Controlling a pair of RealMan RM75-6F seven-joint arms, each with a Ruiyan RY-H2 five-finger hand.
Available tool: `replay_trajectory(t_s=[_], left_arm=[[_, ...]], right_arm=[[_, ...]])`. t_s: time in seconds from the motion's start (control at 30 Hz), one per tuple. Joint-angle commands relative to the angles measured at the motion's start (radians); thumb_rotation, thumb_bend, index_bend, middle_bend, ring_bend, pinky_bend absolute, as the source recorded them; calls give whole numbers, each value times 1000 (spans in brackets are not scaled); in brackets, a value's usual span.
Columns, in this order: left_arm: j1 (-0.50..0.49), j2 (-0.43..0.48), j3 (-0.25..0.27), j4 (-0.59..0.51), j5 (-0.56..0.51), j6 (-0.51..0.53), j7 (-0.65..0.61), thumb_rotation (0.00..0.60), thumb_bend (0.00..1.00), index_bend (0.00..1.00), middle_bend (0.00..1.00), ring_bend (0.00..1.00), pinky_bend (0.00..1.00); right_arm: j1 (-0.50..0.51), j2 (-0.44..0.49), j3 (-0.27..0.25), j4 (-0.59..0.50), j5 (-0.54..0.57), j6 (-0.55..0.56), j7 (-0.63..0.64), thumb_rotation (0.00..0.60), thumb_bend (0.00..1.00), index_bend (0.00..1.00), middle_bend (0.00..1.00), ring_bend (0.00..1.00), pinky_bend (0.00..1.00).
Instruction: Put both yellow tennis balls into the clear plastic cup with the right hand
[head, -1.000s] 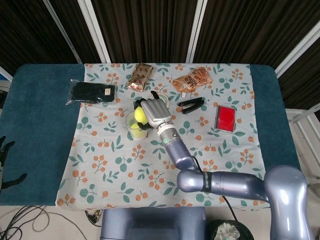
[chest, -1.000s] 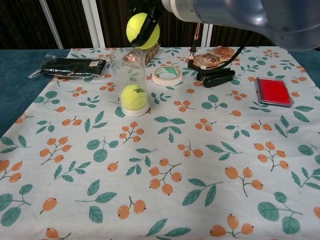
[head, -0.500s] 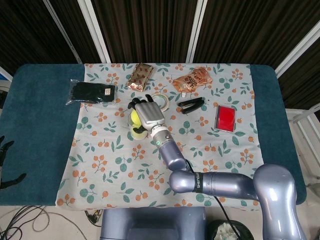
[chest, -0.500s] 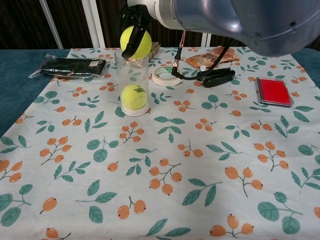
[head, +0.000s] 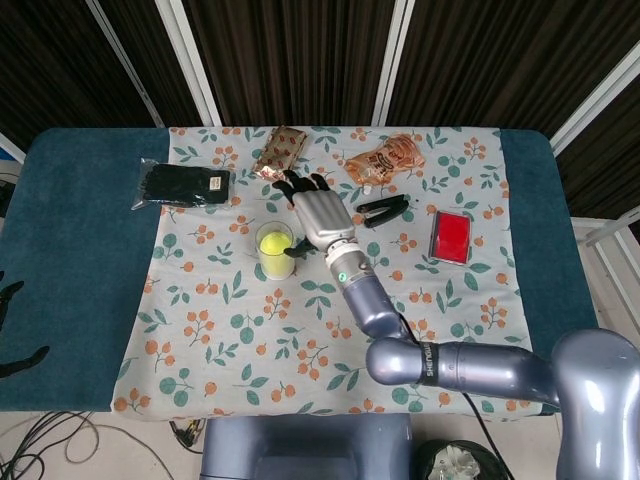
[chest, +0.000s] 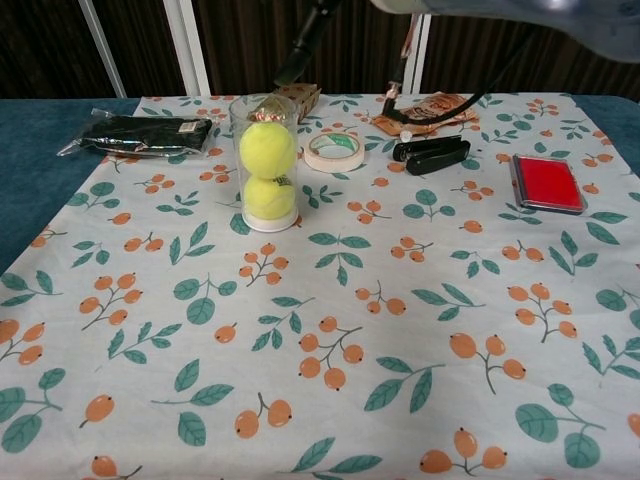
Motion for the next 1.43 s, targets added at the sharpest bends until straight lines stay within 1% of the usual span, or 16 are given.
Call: replay_trajectory(t_s=[0.03,0.1,0.2,0.3,0.37,0.5,0.6,0.73,0.83,1.0,1.17,1.27,1.43], left_arm=[[0,-1,1,0,2,1,1,600,0,158,0,0,0],[-1,-1,3,-1,3,-1,5,600,0,158,0,0,0],[-1,-3,4,-3,8,1,11,600,0,158,0,0,0],[0,-6,4,-2,8,4,14,600,0,156,0,0,0],[-1,-8,3,-2,2,1,21,600,0,153,0,0,0],[-2,-11,2,-2,0,0,29,600,0,144,0,0,0],[-2,-13,3,-1,1,0,31,600,0,137,0,0,0],[-4,-16,5,0,8,-2,28,600,0,124,0,0,0],[-5,-20,7,4,13,-1,29,600,0,111,0,0,0],[-6,-27,4,12,15,1,20,600,0,108,0,0,0],[-5,-28,1,16,14,6,15,600,0,108,0,0,0],[-4,-28,1,16,14,7,14,600,0,107,0,0,0],[-4,-29,3,17,20,8,13,600,0,107,0,0,0]], right_arm=[[-101,95,-51,-93,-98,50,46,600,156,162,55,121,0],[-170,158,-99,-148,-170,55,78,600,157,162,55,122,0],[-292,250,-198,-206,-324,84,129,600,157,162,55,121,0],[-372,294,-259,-226,-437,119,178,600,156,162,55,121,0],[-452,332,-314,-245,-526,168,227,600,157,162,55,121,0],[-542,375,-378,-259,-639,213,290,600,157,162,55,122,0],[-590,394,-411,-261,-697,246,315,600,157,162,55,122,0],[-683,415,-474,-262,-803,330,337,600,157,162,55,122,0],[-745,424,-513,-249,-863,395,328,600,157,162,55,122,0],[-837,417,-538,-241,-918,497,357,600,156,162,55,122,0],[-927,379,-572,-190,-1012,587,385,600,156,162,55,122,0],[-965,351,-574,-164,-1041,627,392,600,157,162,55,122,0],[-1006,300,-558,-108,-1080,673,389,600,156,162,55,122,0]])
